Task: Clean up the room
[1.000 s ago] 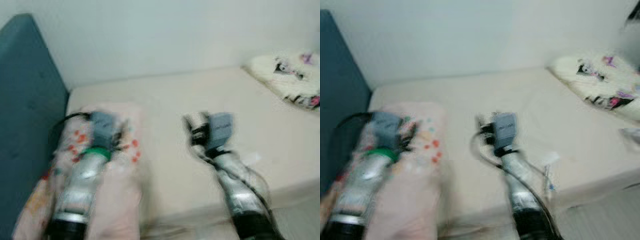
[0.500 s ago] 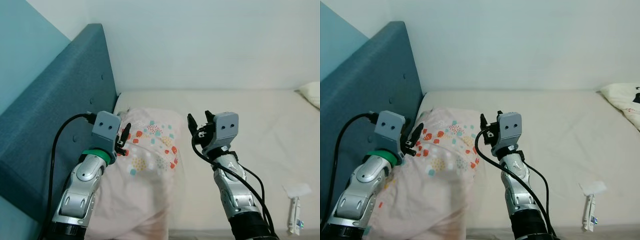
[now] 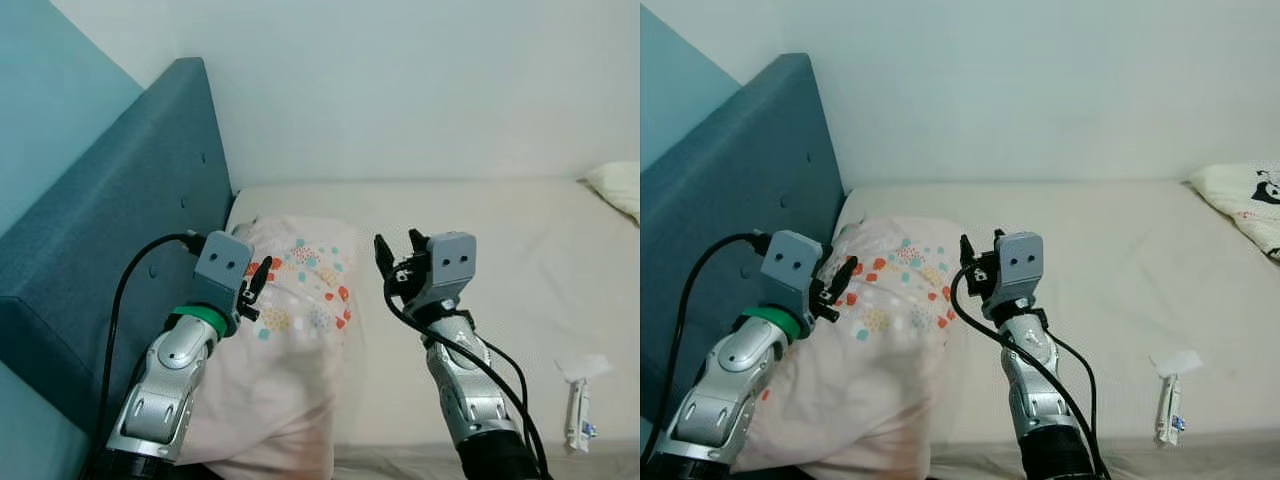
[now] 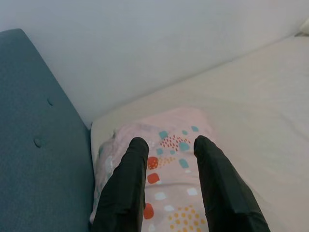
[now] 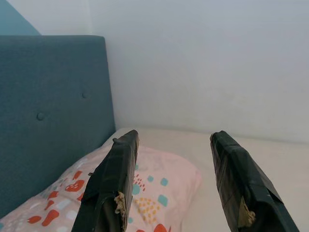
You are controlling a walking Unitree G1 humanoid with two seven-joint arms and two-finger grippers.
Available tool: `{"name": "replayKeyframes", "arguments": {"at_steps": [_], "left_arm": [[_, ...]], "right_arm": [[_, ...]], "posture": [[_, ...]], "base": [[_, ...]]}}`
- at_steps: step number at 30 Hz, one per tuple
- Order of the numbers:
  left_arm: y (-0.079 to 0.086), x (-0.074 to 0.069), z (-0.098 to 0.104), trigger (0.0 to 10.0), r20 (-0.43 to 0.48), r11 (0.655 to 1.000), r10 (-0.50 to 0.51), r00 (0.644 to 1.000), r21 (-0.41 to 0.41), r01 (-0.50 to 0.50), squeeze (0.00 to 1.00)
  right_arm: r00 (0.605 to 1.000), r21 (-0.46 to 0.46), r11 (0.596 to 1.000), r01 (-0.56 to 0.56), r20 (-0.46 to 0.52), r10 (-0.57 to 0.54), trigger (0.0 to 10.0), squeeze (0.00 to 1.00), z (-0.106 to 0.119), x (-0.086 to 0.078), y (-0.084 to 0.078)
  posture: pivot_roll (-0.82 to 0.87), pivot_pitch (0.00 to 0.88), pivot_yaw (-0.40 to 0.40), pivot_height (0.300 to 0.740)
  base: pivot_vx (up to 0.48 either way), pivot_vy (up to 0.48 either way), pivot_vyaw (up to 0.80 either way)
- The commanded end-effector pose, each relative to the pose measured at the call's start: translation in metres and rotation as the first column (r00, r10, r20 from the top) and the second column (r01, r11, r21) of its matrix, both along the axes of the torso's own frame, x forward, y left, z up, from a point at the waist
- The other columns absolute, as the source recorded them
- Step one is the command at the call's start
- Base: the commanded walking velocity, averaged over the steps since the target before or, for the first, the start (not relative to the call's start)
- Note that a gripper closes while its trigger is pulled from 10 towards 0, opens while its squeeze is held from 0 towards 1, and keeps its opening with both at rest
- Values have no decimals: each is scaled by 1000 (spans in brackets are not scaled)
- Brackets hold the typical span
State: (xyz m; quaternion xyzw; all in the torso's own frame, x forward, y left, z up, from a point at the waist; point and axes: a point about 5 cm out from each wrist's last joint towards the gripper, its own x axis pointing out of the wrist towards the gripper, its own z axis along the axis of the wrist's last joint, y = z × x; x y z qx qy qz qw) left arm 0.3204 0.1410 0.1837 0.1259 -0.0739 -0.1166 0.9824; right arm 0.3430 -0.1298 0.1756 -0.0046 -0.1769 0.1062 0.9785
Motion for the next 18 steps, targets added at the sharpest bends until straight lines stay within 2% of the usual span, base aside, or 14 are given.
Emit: {"name": "replayKeyframes", "arguments": {"at_steps": [1,4,13,18], "left_arm": [[1,0,0,10000,3,1000,-2,1000,19,2,0],[1,-1,1,10000,11,1000,-5,1000,17,5,0],[1,0,1,10000,20,1000,0,1000,22,-1,0],[1,0,1,10000,8,1000,17,1000,16,-17,0]], "right_arm": [[1000,8,1000,-5,-17,5,10000,0,-4,-1,2],[1000,10,1000,-5,-17,5,10000,0,-4,-1,1],[1000,15,1000,-9,-18,9,10000,0,-5,-1,2],[1000,10,1000,-22,-20,22,10000,0,-5,-2,4]], "posture": [[-95,58,95,740],[-95,59,94,740],[-95,59,94,740],[-95,59,94,740]], "base": [[0,0,0],[0,0,0],[439,0,0],[0,0,0]]}}
